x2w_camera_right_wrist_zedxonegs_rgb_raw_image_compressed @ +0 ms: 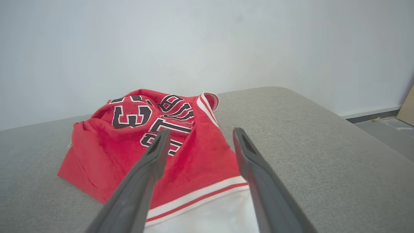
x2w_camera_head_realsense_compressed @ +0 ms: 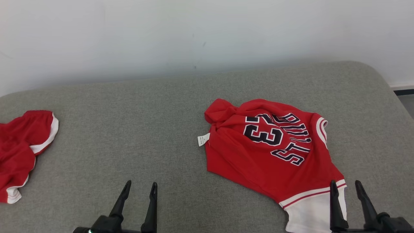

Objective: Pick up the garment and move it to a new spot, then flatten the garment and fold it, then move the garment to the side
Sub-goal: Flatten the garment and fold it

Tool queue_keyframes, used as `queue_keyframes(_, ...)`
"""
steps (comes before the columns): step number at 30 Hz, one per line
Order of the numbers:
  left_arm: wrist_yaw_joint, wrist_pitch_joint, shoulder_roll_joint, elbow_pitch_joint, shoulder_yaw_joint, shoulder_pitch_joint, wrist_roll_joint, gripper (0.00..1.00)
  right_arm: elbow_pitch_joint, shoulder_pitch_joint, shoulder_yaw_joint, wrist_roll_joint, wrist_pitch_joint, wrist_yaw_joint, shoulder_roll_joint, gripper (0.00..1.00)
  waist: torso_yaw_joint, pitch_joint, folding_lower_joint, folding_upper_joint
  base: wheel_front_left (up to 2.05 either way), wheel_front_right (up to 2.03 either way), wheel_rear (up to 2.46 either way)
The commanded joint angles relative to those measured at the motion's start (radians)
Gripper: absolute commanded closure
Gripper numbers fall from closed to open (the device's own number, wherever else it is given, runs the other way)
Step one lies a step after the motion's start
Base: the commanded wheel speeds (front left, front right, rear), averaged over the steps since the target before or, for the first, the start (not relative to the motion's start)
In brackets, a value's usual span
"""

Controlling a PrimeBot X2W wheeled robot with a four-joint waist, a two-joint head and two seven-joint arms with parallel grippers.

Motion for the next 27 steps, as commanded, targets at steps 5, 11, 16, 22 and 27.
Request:
queue_keyframes(5, -0.031, -0.003, 0.005, 0.071, -0.006, -0.12, 0.046, 0.0, 0.006, -0.071, 0.101, -0.001, 0.0, -0.002, 0.025, 0.0, -0.042, 0.041, 0.0, 0.0, 0.0, 0.0, 0.0)
queue_keyframes(11, -0.04, -0.003, 0.034, 0.177, -0.046, -0.245, 0.059, 0.0, 0.03, -0.128, 0.181, 0.01, 0.0, -0.002, 0.033, 0.0, -0.087, 0.093, 0.0, 0.0, 0.0, 0.0, 0.0)
queue_keyframes(16, -0.04, -0.003, 0.074, 0.291, -0.125, -0.369, 0.026, 0.0, 0.04, -0.169, 0.233, 0.031, 0.0, -0.002, 0.037, 0.0, -0.148, 0.144, 0.0, 0.0, 0.0, 0.0, 0.0)
queue_keyframes(22, -0.04, -0.003, 0.128, 0.408, -0.195, -0.484, -0.017, 0.0, 0.042, -0.194, 0.265, 0.065, 0.0, -0.002, 0.037, 0.0, -0.218, 0.191, 0.0, 0.0, 0.0, 0.0, 0.0)
queue_keyframes(27, -0.04, -0.003, 0.158, 0.486, -0.281, -0.544, -0.057, 0.0, 0.038, -0.2, 0.264, 0.084, 0.0, -0.002, 0.037, 0.0, -0.252, 0.213, 0.0, 0.0, 0.0, 0.0, 0.0)
